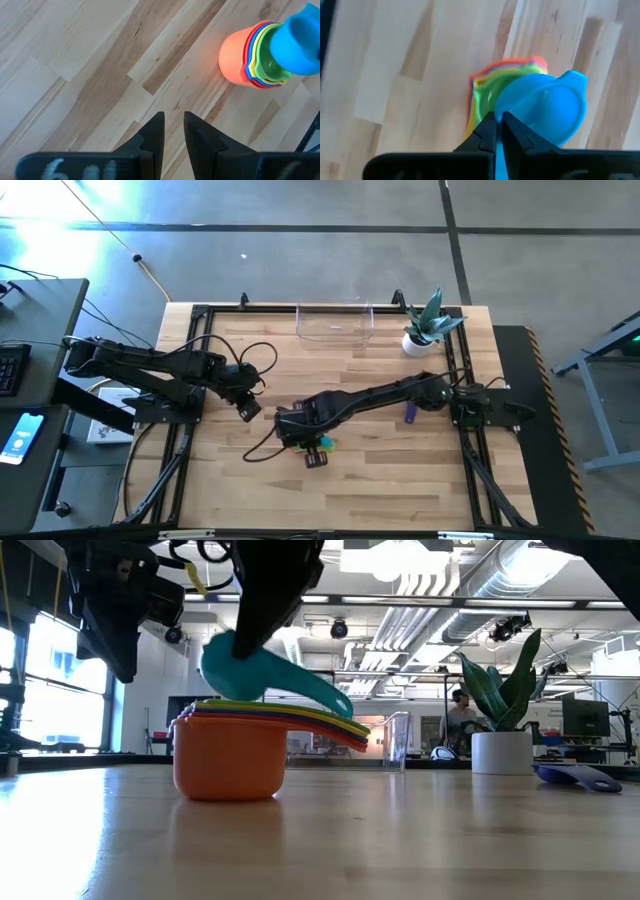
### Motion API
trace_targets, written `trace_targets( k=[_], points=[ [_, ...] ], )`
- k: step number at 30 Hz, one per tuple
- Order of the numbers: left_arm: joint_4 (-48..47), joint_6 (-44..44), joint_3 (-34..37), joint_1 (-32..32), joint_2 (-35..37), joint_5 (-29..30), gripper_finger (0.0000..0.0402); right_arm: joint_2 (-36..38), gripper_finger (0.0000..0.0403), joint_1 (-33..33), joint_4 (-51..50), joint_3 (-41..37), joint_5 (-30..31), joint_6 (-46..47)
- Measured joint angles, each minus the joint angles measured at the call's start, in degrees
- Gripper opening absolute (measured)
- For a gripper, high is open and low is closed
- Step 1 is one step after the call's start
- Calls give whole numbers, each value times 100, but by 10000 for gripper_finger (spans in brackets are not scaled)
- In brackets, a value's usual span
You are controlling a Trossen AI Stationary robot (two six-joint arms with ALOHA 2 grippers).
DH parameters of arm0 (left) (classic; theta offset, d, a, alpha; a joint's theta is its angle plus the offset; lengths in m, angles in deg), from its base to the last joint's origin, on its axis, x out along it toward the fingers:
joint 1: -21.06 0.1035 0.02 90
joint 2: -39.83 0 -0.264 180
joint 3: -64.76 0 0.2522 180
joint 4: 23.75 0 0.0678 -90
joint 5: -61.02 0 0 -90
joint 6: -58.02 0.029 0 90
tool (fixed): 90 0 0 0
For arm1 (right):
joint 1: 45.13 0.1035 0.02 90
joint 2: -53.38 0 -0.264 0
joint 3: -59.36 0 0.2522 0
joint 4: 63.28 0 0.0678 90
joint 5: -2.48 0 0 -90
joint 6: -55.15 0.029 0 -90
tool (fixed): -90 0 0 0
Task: Nest measuring cups in basket
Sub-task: Stack the light blue measuring cup on top of the green measuring cup
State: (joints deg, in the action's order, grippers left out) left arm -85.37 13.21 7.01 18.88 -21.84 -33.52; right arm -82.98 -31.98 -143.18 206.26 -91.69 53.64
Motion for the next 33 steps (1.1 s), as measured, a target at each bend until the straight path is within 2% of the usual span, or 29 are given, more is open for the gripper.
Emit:
trace_targets(
  k=[4, 10, 23, 33],
  points=[
    [-3, 4, 0, 0, -1, 1, 62, -102, 3, -4, -147, -7, -195, -4],
    [4, 7, 0, 0, -2, 3, 62, -103, 22, 67, -79, -7, 65, 18],
    [2, 7, 0, 0, -2, 2, 62, -103, 54, 76, 6, -7, -44, 449],
    [-2, 9, 0, 0, -2, 1, 62, -49, 66, -51, -849, 177, 846, 1484]
  ],
)
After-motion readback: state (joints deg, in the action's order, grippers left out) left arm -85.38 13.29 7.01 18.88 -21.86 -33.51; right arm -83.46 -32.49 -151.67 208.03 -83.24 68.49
